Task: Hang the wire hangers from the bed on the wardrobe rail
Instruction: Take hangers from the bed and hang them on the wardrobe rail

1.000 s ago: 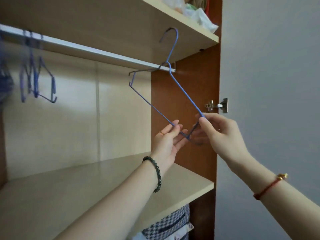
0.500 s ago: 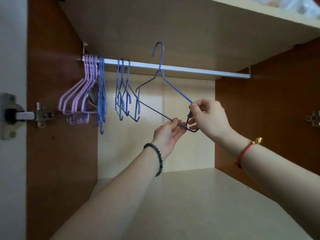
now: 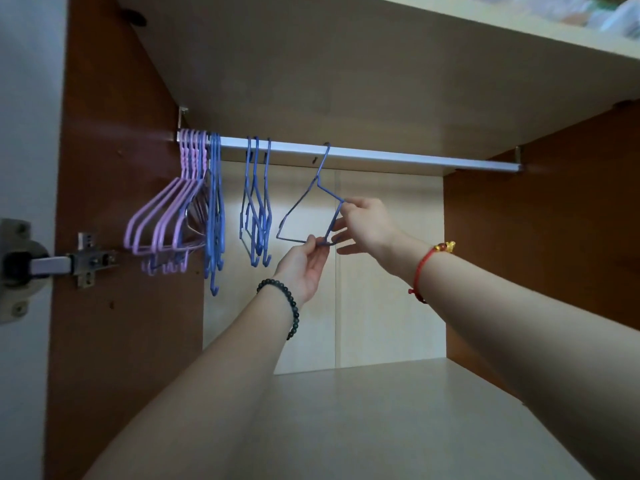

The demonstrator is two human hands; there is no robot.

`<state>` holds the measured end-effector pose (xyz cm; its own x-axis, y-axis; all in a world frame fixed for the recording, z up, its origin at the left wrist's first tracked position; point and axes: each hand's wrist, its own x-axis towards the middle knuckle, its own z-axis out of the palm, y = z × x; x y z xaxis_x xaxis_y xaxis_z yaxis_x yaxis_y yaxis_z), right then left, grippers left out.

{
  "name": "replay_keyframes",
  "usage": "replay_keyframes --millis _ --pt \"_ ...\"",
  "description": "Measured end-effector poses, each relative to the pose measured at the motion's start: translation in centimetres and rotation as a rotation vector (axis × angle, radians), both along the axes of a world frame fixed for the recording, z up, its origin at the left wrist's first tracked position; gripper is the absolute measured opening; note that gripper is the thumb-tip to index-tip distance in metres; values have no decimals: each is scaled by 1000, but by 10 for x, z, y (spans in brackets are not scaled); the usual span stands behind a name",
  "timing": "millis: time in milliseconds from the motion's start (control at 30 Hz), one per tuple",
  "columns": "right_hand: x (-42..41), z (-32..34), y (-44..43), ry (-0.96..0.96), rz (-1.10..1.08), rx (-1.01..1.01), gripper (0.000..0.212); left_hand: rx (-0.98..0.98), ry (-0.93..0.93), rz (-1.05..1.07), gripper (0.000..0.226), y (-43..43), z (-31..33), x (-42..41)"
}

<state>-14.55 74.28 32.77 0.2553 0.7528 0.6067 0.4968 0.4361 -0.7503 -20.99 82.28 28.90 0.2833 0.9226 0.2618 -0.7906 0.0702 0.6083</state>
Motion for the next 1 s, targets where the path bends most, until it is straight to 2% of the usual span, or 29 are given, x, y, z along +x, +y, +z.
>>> replay_keyframes --millis 167,300,567,800,1000 --pt "0 -15 -4 -110 50 -158 38 -46 2 -21 26 4 -22 1" --pt "8 -24 -15 -139 63 -188 41 -51 40 -19 27 -1 -34 4" --pt "53 -38 -64 -158 -42 -198 34 -28 270 -70 16 -28 -56 26" --pt "120 -61 -147 -153 -246 -193 30 166 514 -181 19 -88 -72 90" --pt "183 -95 -246 -48 -433 -216 28 472 668 -284 23 -173 -92 162"
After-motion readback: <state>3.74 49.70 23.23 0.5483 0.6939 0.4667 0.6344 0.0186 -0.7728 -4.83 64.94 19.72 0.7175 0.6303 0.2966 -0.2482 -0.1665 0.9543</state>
